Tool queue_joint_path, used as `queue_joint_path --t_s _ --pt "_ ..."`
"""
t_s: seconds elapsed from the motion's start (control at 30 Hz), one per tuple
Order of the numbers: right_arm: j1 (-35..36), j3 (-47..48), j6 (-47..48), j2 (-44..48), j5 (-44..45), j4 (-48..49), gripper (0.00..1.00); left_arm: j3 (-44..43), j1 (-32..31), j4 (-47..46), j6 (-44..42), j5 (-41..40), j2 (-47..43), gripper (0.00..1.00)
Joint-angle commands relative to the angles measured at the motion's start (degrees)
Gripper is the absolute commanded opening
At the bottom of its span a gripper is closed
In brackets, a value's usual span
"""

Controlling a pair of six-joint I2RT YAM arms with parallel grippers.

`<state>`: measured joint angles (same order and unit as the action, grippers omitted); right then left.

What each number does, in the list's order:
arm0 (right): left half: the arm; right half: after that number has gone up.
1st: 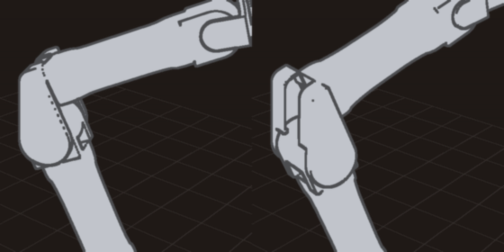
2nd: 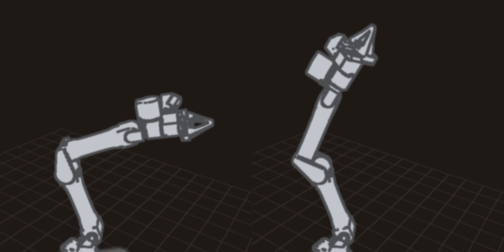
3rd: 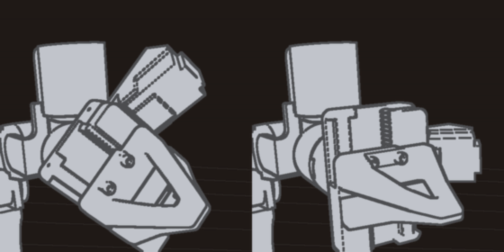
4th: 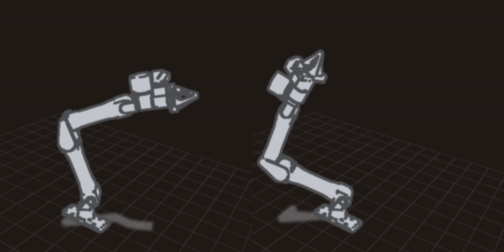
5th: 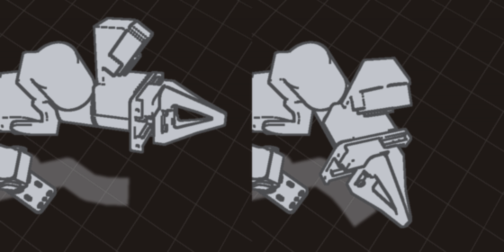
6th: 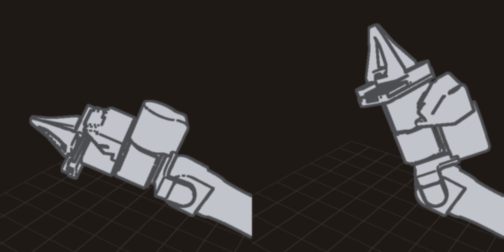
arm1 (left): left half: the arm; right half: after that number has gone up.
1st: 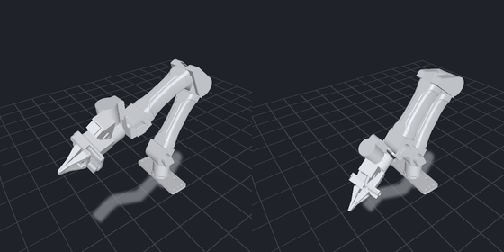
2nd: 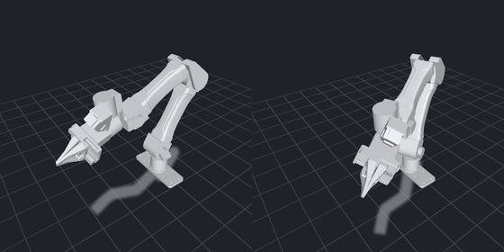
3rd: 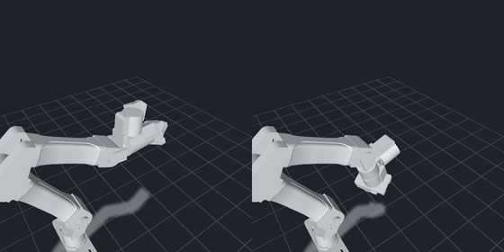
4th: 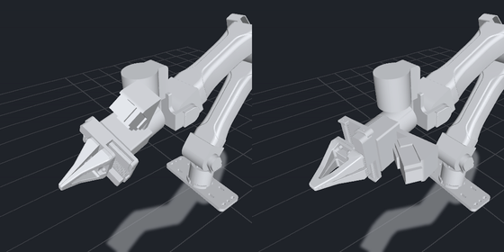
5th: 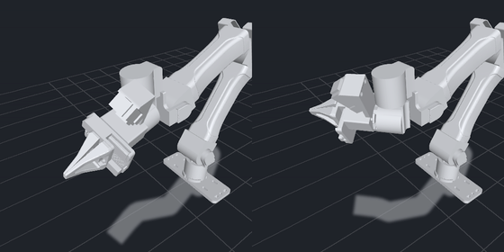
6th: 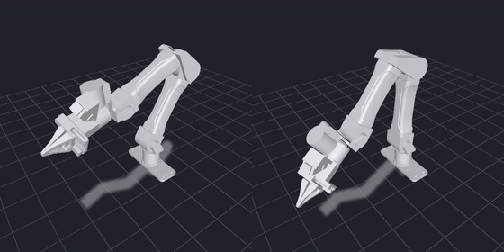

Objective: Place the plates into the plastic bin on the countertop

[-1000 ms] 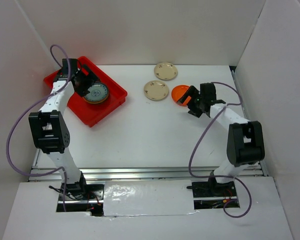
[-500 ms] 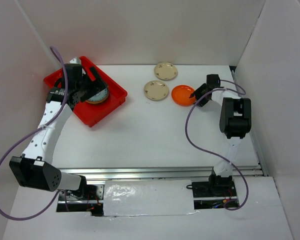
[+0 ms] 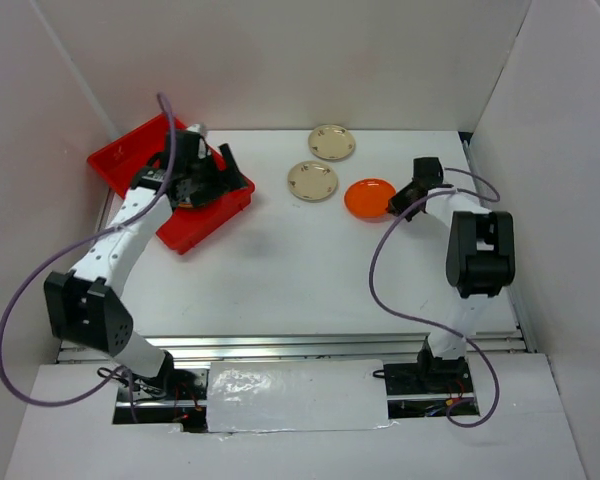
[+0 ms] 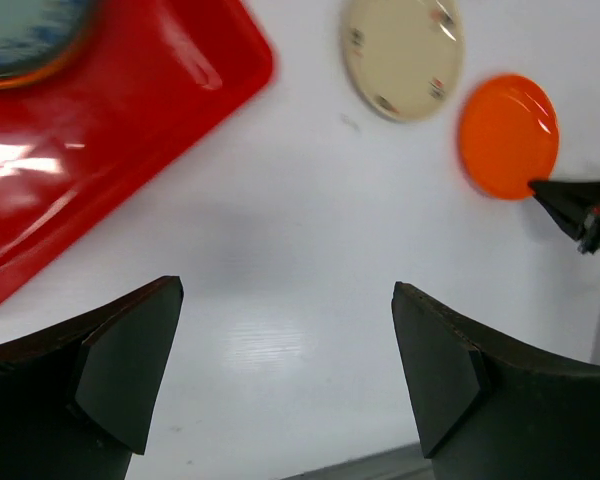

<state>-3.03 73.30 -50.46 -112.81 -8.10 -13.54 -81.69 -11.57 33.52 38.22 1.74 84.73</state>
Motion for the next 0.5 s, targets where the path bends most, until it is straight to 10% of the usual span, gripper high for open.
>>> queue_joint_path --t_s 0.0,0.13,0.3,0.47 --pt "6.96 -2.63 4.39 15.74 13.88 -2.01 0.00 -4.52 -4.33 -6.43 -4.82 13.87 6.22 0.99" --pt "14.88 -4.20 10.72 22.54 12.52 -3.96 0.00 -2.95 -6.09 -17.24 -2.71 26.11 11.15 0.99" --pt "14.72 -14.40 11.09 28.17 -21.19 11.77 0.00 -8.22 -9.51 -15.06 -4.29 26.74 15.55 0.99" --pt "16.30 -15.98 9.24 28.87 -28.63 16.17 0.00 -7.17 -9.35 -18.83 -1.74 29.20 17.58 0.97"
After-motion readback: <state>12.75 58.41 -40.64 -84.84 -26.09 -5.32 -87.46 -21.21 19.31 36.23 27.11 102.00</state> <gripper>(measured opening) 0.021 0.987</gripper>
